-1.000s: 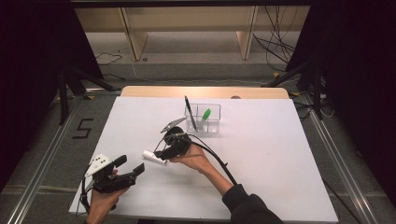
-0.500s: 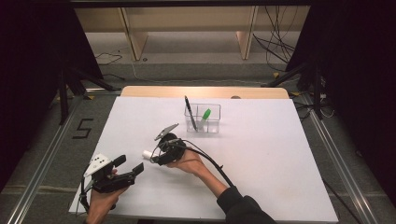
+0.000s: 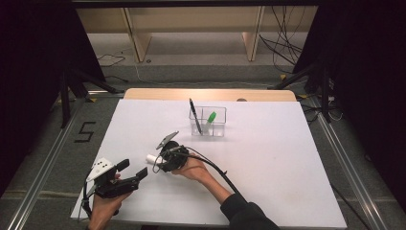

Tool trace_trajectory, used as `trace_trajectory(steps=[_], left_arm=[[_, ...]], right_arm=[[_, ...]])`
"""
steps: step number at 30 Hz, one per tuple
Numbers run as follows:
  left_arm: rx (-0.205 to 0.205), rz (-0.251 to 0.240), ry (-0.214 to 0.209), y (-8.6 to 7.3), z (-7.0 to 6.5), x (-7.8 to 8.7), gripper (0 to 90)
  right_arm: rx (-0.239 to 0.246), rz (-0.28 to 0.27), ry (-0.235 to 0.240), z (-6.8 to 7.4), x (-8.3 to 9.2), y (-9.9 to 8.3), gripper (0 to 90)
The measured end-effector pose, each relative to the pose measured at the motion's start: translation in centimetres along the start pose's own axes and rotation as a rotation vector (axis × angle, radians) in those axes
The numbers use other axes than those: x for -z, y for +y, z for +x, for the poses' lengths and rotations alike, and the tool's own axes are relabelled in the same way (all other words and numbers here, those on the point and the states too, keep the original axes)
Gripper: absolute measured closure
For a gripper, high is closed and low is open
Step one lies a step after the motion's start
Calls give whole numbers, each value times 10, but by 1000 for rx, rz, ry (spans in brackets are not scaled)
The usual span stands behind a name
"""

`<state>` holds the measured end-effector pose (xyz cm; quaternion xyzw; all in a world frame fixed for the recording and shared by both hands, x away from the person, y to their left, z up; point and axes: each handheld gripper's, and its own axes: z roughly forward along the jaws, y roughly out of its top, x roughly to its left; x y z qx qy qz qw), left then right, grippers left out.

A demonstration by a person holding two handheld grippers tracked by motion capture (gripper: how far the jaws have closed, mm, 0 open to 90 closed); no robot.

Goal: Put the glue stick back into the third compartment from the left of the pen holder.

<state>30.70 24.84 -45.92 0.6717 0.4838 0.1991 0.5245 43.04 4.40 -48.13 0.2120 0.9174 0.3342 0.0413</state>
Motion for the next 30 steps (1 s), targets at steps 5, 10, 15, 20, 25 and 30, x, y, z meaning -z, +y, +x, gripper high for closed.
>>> trace_trajectory(steps=[5, 10, 15, 20, 25, 30], left_arm=[[0, 0, -1, 0, 0, 0, 154], [-1, 0, 0, 0, 0, 0, 153], [0, 5, 4, 0, 0, 0, 153], [4, 7, 7, 0, 1, 0, 153], [4, 13, 12, -1, 0, -1, 153], [-2, 22, 15, -1, 1, -2, 154]], right_arm=[[21, 15, -18, 1, -4, -2, 658], [50, 18, -43, 4, -4, -2, 709], [57, 14, -58, 6, -4, -2, 715], [53, -31, -72, 5, 8, -2, 717], [20, -98, -95, -1, 35, -5, 717], [-7, -167, -126, -5, 65, -17, 717]])
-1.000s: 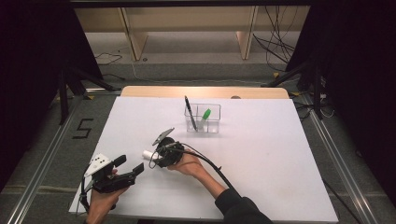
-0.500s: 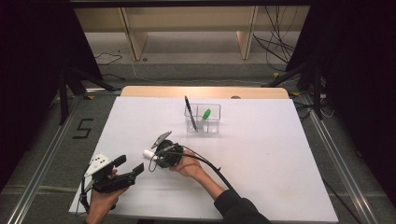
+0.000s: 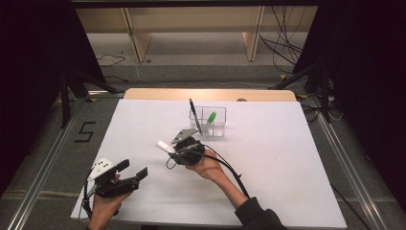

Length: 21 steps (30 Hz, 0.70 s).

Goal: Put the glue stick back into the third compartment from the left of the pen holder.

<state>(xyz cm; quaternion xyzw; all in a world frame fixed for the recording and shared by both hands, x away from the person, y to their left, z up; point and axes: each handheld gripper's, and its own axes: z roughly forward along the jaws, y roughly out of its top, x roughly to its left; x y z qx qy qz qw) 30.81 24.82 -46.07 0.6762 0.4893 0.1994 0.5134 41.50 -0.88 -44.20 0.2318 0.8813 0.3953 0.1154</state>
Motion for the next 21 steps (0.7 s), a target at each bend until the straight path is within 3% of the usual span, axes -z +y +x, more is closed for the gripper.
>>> trace_trajectory(steps=[13, 21], left_arm=[[4, 20, 6, -1, -1, -3, 153], [6, 38, 3, -2, -3, -7, 153]], right_arm=[[-103, -156, -104, -19, 70, -48, 716], [-130, -218, -144, -17, 92, -75, 716]])
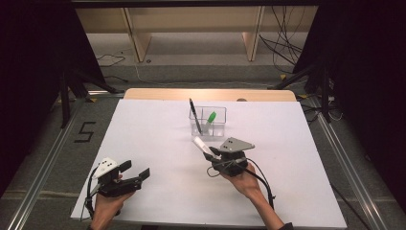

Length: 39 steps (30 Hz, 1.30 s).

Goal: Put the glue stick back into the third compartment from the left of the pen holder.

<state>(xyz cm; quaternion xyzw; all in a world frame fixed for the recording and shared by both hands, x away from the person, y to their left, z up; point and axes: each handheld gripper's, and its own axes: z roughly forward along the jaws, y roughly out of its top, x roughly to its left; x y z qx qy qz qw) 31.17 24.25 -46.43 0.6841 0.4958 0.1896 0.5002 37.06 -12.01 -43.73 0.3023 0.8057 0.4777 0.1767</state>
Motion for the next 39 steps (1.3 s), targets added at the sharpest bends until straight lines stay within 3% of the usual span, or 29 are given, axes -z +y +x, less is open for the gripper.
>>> trace_trajectory(steps=[4, 6, 11, 17, 25, 28, 34, 39], left_arm=[[11, 10, -11, 0, 1, 1, 154], [44, 7, -31, 1, 1, 1, 154], [80, 2, -56, 5, -3, -4, 154], [45, 23, -93, 7, -21, -14, 154], [17, 48, -205, 18, -52, -34, 154], [32, 66, -258, 24, -61, -43, 154], [-9, 91, -303, 38, -83, -61, 154], [-6, 104, -354, 49, -98, -73, 154]], right_arm=[[-1, -8, -20, 0, 7, -7, 716], [-7, -19, -24, 0, 11, -10, 716], [-6, -51, -37, 1, 23, -14, 716], [-9, -74, -50, 3, 36, -20, 715], [3, -95, -62, 10, 43, -26, 715], [6, -112, -71, 11, 47, -27, 715], [5, -137, -88, 13, 55, -30, 715], [13, -141, -98, 17, 55, -33, 715]])
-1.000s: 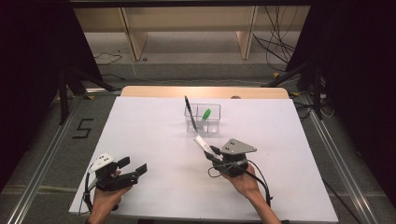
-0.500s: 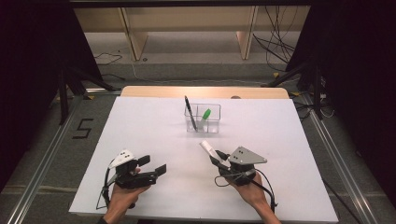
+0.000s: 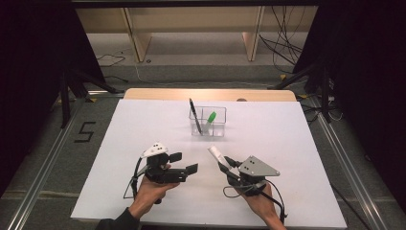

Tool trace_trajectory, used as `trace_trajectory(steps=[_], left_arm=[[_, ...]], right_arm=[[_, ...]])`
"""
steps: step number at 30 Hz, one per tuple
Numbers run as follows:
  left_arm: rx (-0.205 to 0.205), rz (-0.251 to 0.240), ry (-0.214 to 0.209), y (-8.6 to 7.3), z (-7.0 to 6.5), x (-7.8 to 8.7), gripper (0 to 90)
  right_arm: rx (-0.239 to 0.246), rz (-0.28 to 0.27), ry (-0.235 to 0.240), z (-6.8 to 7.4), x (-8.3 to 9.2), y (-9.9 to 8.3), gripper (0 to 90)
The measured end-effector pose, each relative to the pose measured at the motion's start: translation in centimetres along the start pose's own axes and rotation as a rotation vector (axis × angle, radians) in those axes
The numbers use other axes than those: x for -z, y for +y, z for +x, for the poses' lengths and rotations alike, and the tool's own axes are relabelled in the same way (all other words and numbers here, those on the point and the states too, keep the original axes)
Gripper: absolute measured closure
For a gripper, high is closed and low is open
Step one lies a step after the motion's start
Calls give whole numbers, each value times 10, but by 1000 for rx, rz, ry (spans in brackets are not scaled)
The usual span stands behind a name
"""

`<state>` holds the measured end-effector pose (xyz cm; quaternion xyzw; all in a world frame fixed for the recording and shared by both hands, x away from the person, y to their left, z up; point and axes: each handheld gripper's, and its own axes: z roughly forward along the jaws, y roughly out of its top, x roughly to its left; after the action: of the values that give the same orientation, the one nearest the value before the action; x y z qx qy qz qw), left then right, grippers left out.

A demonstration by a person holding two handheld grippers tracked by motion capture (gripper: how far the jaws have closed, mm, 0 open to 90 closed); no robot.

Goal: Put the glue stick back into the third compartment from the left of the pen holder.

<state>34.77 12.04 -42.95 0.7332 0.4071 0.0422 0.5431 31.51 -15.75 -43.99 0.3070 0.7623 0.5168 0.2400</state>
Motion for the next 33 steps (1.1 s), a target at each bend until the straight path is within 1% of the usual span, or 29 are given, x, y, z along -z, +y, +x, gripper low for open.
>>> trace_trajectory(steps=[2, 4, 7, 8, 10, 11, 13, 15, 17, 20, 24, 26, 30, 31, 33], left_arm=[[3, 4, -20, 4, -4, -5, 155], [25, 9, -56, 8, -6, -10, 154], [15, 21, -59, 16, -9, -14, 156], [22, 24, -69, 18, -10, -15, 156], [48, 25, -92, 21, -11, -18, 156], [56, 22, -95, 22, -12, -20, 157], [57, 24, -93, 23, -13, -23, 157], [77, 27, -99, 24, -14, -26, 157], [104, 30, -117, 24, -15, -30, 158], [136, 28, -130, 24, -16, -35, 161], [171, 42, -157, 23, -16, -40, 169], [198, 41, -161, 21, -14, -40, 177], [263, 39, -194, 17, -9, -42, 207], [273, 36, -196, 17, -9, -43, 217], [258, 38, -191, 16, -11, -44, 229]], right_arm=[[12, -4, -6, 2, 0, 0, 715], [19, -8, -7, 4, 2, 0, 715], [28, -19, -16, 5, 4, 0, 715], [29, -23, -17, 5, 5, 0, 715], [33, -26, -23, 6, 6, 1, 715], [35, -29, -26, 6, 6, 1, 715], [34, -35, -30, 6, 7, 1, 715], [36, -40, -37, 7, 7, 0, 715], [43, -39, -37, 7, 6, 0, 715], [46, -37, -38, 9, 5, -1, 715], [48, -37, -38, 11, 4, -2, 715], [54, -40, -39, 12, 4, -2, 715], [56, -39, -36, 14, 4, -3, 715], [59, -38, -35, 14, 3, -3, 715], [61, -34, -33, 15, 2, -5, 715]])
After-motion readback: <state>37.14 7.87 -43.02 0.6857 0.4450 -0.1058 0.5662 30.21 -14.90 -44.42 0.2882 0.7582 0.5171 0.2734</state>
